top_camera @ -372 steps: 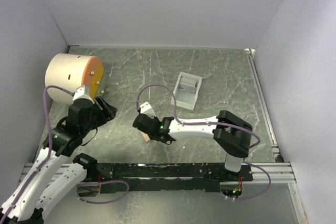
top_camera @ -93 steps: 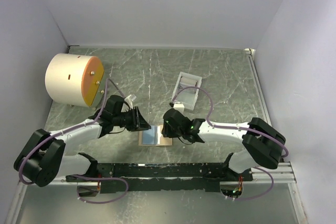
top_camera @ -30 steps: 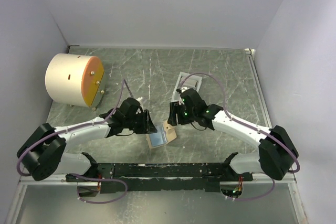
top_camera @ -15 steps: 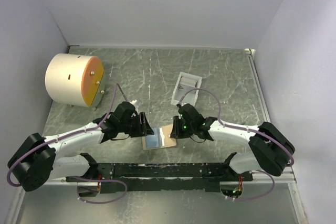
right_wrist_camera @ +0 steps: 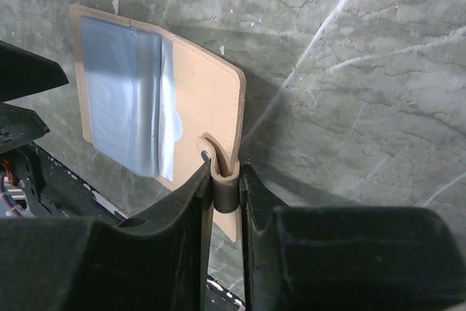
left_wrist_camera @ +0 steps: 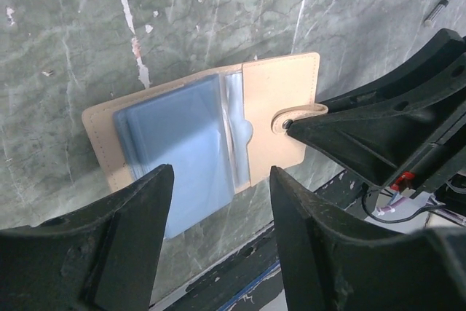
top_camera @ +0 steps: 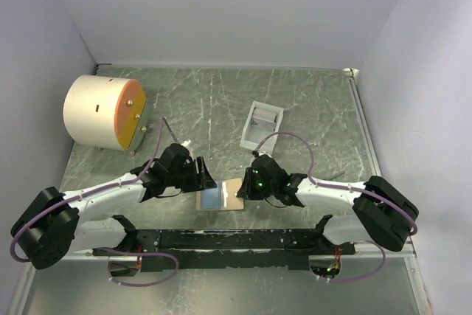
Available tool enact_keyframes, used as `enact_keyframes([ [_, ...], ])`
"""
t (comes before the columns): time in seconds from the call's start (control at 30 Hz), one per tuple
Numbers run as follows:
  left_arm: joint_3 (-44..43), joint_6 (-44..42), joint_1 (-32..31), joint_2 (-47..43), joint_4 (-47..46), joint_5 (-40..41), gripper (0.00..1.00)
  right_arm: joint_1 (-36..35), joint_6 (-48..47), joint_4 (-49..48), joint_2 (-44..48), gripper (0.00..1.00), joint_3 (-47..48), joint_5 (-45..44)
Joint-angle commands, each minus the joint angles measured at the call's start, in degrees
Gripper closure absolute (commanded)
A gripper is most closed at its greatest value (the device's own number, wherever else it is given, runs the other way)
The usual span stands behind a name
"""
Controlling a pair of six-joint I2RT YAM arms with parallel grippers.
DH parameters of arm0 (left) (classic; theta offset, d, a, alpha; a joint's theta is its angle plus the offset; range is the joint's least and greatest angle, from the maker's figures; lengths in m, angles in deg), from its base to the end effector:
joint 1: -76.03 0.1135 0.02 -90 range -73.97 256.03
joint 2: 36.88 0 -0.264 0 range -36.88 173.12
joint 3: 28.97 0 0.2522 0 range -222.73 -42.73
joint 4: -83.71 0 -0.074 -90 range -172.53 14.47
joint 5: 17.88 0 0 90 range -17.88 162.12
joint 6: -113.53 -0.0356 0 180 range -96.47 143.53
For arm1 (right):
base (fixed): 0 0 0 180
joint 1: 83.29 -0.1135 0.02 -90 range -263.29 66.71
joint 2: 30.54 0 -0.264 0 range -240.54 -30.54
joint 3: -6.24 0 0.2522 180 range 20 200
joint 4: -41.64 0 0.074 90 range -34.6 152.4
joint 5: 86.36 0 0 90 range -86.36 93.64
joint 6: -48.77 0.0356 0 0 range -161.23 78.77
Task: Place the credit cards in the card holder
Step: Turn over the card holder at the center of the board.
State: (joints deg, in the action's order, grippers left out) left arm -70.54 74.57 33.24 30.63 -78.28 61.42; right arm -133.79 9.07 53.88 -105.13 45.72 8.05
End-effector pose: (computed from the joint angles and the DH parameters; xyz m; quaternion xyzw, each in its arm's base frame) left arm 0.1601 -0.1572 0.1715 -0.0295 0.9166 -0.3430 0.2033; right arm 0.1444 0.1795 0.1424 -0.0156 0.9308 0.3028 0.2040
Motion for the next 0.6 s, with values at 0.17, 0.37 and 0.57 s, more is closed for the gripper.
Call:
enact_keyframes([
  [0.17,0.5,0.0,0.3,0.7,0.9,1.9,0.32,-0.6,1.3,-2.5,0.4,0.81,-0.9,-1.3],
  [0.37,0.8,0.1,0.4,0.6,0.7,1.8,0.32,-1.0,1.7,-2.8,0.3,0.82,-1.2,-1.5],
  [0.57,1.2,0.1,0.3,0.9,1.1,2.5,0.31,-1.2,1.7,-2.7,0.3,0.81,-1.0,-1.9],
])
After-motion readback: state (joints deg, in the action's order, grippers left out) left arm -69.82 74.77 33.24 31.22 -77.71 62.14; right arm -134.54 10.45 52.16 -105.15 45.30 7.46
